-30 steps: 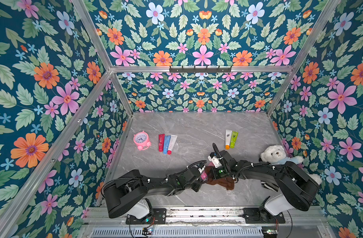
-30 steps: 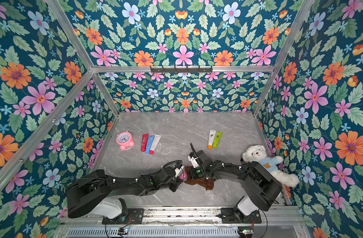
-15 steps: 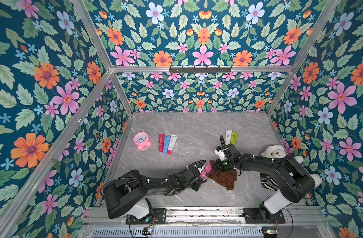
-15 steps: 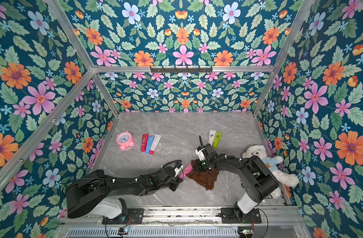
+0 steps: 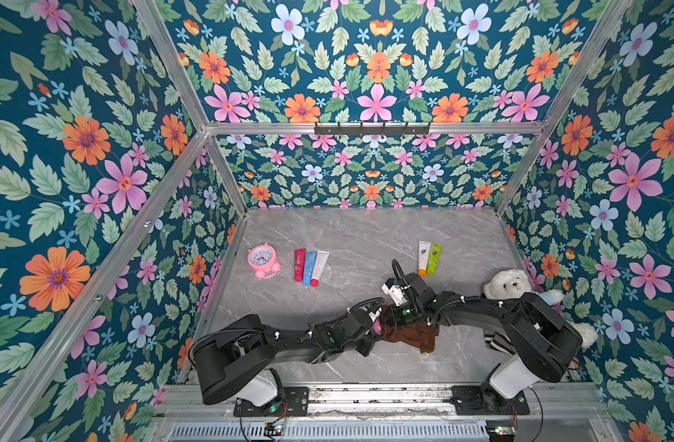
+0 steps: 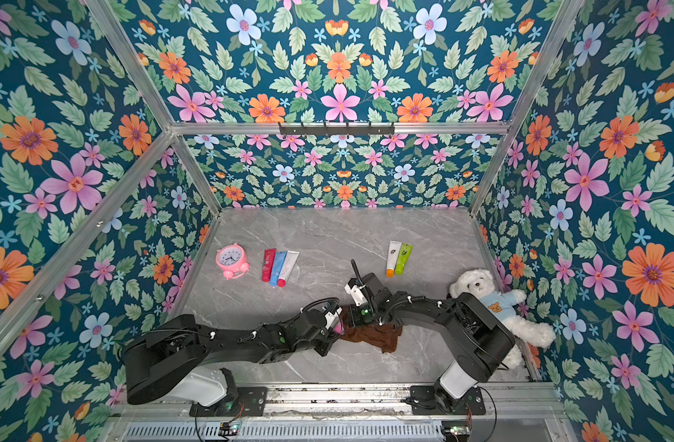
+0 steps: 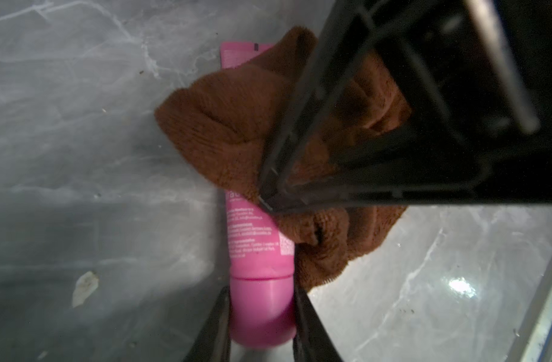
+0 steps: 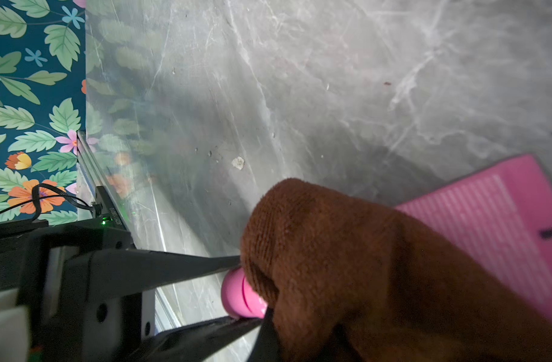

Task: Wipe the surface of the toothpaste tube
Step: Wipe the dirt from the toothpaste tube, then adjust the toothpaste at the center of the board.

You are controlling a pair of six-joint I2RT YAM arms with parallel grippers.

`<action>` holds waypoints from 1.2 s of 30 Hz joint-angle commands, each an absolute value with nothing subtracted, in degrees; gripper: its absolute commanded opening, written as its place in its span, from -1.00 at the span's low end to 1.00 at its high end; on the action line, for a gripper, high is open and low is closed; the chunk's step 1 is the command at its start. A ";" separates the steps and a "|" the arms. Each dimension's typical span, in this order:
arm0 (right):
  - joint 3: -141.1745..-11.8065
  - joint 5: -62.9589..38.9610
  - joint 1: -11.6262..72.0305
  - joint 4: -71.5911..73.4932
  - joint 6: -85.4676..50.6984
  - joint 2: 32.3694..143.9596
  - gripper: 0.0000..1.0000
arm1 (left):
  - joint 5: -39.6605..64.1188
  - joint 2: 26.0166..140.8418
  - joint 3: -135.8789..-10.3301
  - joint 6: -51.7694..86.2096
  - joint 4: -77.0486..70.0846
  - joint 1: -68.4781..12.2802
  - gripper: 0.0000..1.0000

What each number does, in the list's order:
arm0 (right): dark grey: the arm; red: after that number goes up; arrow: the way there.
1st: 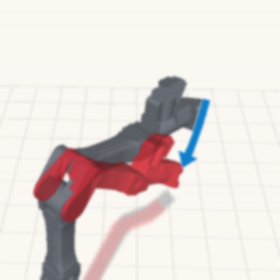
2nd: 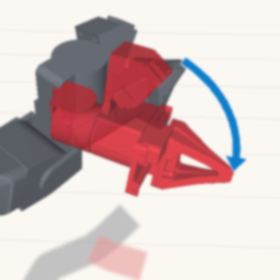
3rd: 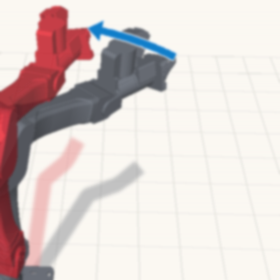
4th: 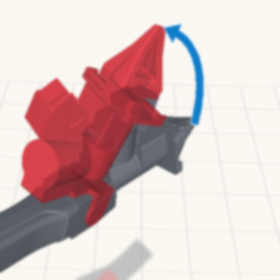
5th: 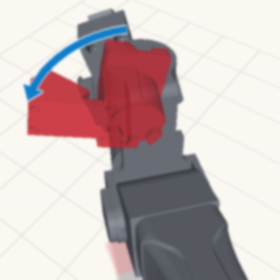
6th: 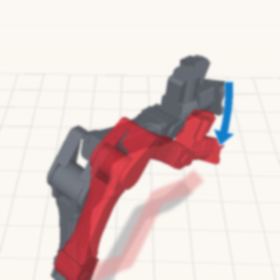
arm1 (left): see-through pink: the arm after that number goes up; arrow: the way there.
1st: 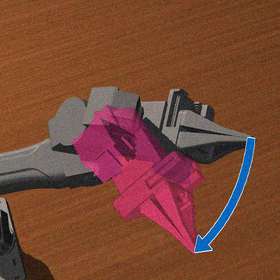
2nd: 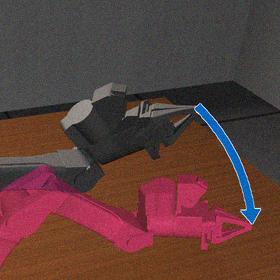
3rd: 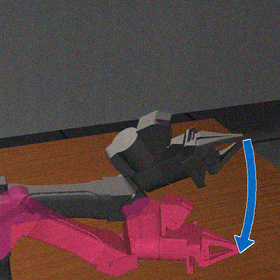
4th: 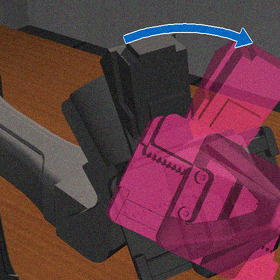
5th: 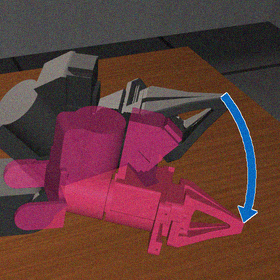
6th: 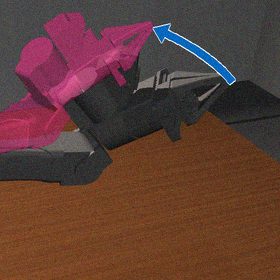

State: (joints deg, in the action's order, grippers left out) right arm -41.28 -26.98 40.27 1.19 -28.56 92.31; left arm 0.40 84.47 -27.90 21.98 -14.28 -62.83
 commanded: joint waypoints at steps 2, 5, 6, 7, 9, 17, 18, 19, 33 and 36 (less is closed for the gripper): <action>-41.91 -23.69 38.09 -3.40 -27.43 94.47 -1.00 | 0.78 83.95 -27.78 21.37 -13.89 -62.94 -1.00; -40.96 -21.18 33.42 -6.39 -25.54 93.82 -1.00 | -0.95 82.89 -27.81 22.76 -12.43 -62.88 -1.00; -40.43 -20.53 32.19 -6.88 -25.04 93.10 -1.00 | -1.90 82.65 -27.87 23.30 -11.70 -62.84 -1.00; -40.02 -19.70 31.31 -7.79 -24.52 91.90 -1.00 | -3.01 82.40 -27.94 24.06 -11.00 -62.80 -1.00; -39.61 -17.51 30.82 -10.01 -23.74 89.39 -1.00 | -5.00 82.35 -28.19 25.40 -9.55 -62.72 -1.00; -35.99 -16.33 30.82 -11.80 -23.50 81.75 -1.00 | -14.68 85.74 -32.05 35.70 -1.48 -61.56 -1.00; -35.71 -16.44 30.85 -11.69 -23.56 81.23 -1.00 | -14.76 86.24 -32.23 36.90 -1.61 -61.51 -1.00; -35.39 -16.44 30.85 -11.69 -23.66 80.60 -1.00 | -14.76 86.85 -32.34 38.25 -1.90 -61.44 -1.00; -33.77 -17.93 30.85 -11.44 -23.26 77.34 -1.00 | -4.48 77.75 -38.26 37.61 0.92 -60.23 0.13; -33.74 -18.19 30.85 -11.00 -23.20 77.19 -1.00 | -0.25 76.05 -38.77 36.40 1.15 -55.59 0.12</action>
